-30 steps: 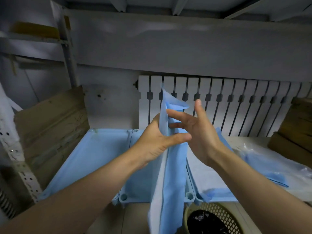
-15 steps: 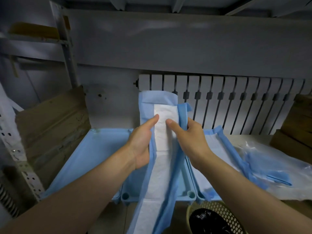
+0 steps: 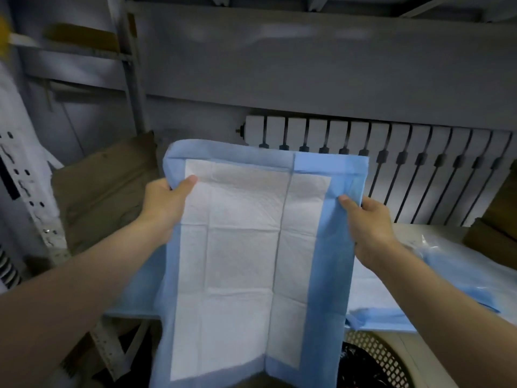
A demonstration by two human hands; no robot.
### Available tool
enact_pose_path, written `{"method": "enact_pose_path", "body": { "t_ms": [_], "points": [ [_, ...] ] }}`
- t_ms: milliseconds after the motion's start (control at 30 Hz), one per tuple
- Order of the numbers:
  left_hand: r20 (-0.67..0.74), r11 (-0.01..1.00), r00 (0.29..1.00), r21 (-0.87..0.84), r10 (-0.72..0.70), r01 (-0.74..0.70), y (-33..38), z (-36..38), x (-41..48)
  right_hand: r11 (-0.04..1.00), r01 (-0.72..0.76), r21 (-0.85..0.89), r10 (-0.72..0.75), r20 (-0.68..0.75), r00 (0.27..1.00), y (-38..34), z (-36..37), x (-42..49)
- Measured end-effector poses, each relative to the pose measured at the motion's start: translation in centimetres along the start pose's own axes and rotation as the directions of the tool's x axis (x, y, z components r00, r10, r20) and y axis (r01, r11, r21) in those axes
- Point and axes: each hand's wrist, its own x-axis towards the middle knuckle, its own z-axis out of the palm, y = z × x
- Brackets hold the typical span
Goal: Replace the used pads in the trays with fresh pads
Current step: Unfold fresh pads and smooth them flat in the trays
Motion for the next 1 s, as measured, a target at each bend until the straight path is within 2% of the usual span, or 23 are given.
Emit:
{"method": "enact_pose_path", "body": {
  "t_ms": [267, 433, 567, 667, 733, 833, 900, 1000],
  "points": [
    [-0.054, 0.965, 0.969, 0.120, 0.243, -0.235, 0.4, -2.5, 2.0, 1.000, 0.016, 0.011, -0.016, 0.054, 0.998, 0.8, 1.9, 0.3],
    [-0.068, 0.919, 0.932, 0.210, 0.355, -0.335, -0.5, -3.6, 5.0, 0.999, 0.032, -0.016, -0.030, 0.081, 0.996, 1.3, 3.6, 1.8],
    [-0.108, 0.877, 0.932, 0.390, 0.346, -0.280, -2.1, -3.8, 7.5, 0.999, 0.019, -0.044, -0.014, 0.111, 0.994, 2.6, 5.3, 3.1],
    [-0.104, 0.845, 0.970, 0.518, 0.219, -0.135, -4.2, -3.2, 9.3, 0.995, 0.012, -0.102, 0.000, 0.110, 0.994, 4.5, 7.1, 4.3],
    [-0.044, 0.776, 0.990, 0.626, 0.137, -0.080, -5.7, -2.3, 9.3, 0.990, 0.009, -0.143, 0.008, 0.121, 0.993, 5.8, 8.3, 5.0],
    [0.106, 0.674, 0.958, 0.690, 0.265, -0.263, -6.8, 0.0, 7.9, 0.978, 0.045, -0.203, -0.013, 0.159, 0.987, 6.9, 10.0, 5.2],
    [0.250, 0.631, 0.913, 0.662, 0.322, -0.405, -6.9, 1.4, 7.2, 0.969, 0.092, -0.230, -0.046, 0.197, 0.979, 7.2, 10.9, 5.3],
    [0.455, 0.665, 0.839, 0.531, 0.299, -0.525, -6.2, 3.3, 6.8, 0.954, 0.172, -0.245, -0.103, 0.272, 0.957, 6.9, 11.3, 4.9]
  ]
}}
